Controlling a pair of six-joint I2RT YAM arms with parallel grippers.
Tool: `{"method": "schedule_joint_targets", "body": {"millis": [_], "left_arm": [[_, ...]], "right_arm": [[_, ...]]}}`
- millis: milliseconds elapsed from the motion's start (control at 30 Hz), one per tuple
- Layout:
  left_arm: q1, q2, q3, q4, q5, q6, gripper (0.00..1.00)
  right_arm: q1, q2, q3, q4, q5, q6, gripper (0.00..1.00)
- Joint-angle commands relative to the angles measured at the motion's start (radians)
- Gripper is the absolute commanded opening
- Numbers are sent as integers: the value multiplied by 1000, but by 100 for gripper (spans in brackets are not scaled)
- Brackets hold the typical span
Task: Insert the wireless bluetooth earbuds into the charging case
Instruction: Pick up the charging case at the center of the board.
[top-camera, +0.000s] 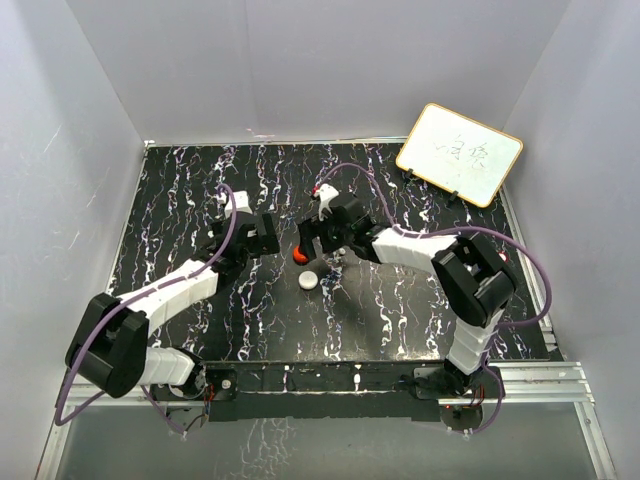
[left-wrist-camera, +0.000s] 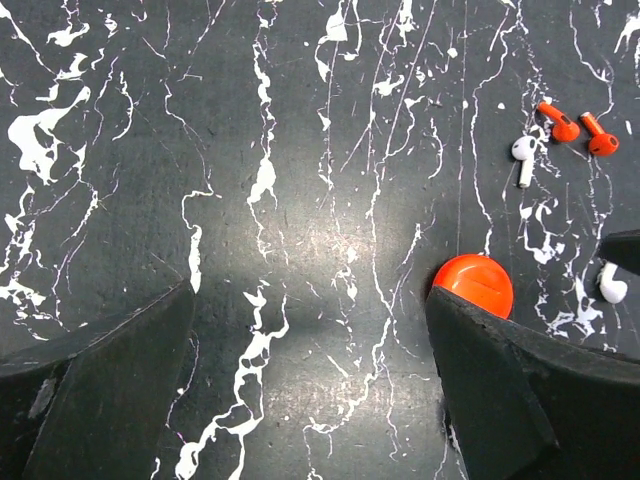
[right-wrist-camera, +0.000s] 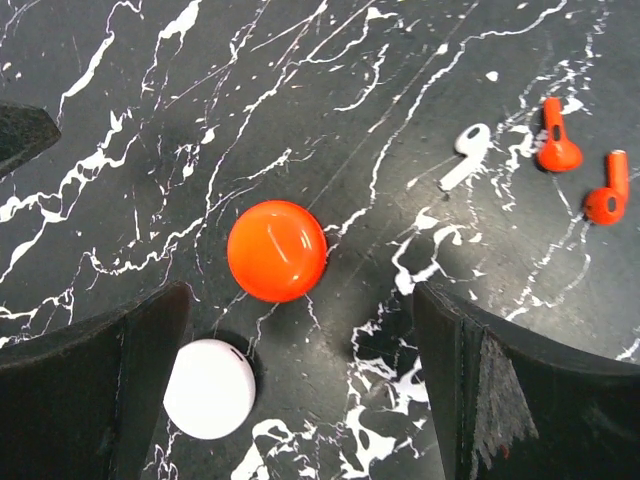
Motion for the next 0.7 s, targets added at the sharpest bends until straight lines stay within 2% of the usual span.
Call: {"method": "schedule_joint_targets", "body": {"millis": [0, 433, 667], "left_arm": [[14, -58, 1, -32, 26, -32, 99], [26, -61, -32, -16, 39, -41, 99], [33, -43, -34, -7, 52, -46, 98]], "right_arm": [[33, 26, 70, -3, 40, -44, 92], [101, 79, 68, 11, 102, -98, 90], [119, 114, 71, 36, 127, -123, 86]]}}
